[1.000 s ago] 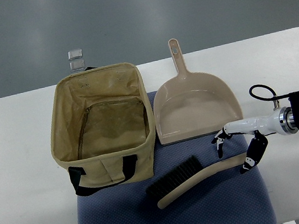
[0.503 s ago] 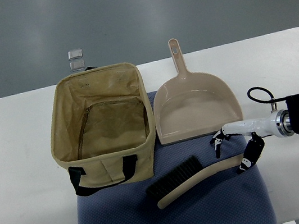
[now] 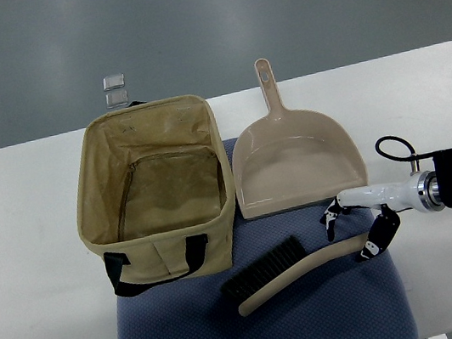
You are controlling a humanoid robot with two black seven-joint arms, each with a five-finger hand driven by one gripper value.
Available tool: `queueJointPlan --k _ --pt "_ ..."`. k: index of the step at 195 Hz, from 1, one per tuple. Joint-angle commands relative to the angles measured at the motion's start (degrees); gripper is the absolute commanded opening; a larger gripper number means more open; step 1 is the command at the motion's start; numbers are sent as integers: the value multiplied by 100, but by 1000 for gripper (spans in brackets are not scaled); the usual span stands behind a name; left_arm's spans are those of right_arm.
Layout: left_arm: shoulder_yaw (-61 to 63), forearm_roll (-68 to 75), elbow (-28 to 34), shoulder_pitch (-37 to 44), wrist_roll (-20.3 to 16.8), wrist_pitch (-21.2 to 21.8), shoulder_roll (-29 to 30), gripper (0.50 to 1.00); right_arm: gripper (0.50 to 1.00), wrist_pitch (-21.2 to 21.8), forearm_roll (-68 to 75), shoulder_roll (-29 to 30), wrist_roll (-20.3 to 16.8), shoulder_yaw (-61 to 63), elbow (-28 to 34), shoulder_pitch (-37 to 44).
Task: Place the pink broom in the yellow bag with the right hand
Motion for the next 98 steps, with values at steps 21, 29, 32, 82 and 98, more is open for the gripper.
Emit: queueJointPlan --k 21,29,32,82,98 --pt "5 0 -7 0 -4 0 0 1000 668 -77 -164 124 26 7 -130 -38" --pt "5 0 -7 0 -4 0 0 1000 627 -86 -164 142 35 16 -192 -38" --pt "5 0 -7 0 -4 0 0 1000 615 -86 -164 142 35 16 -200 -38" --pt "5 0 -7 0 -4 -9 0 1000 500 90 -103 89 35 438 -200 41" --pt "5 0 -7 0 5 -9 0 1000 500 187 -94 54 35 588 -174 59"
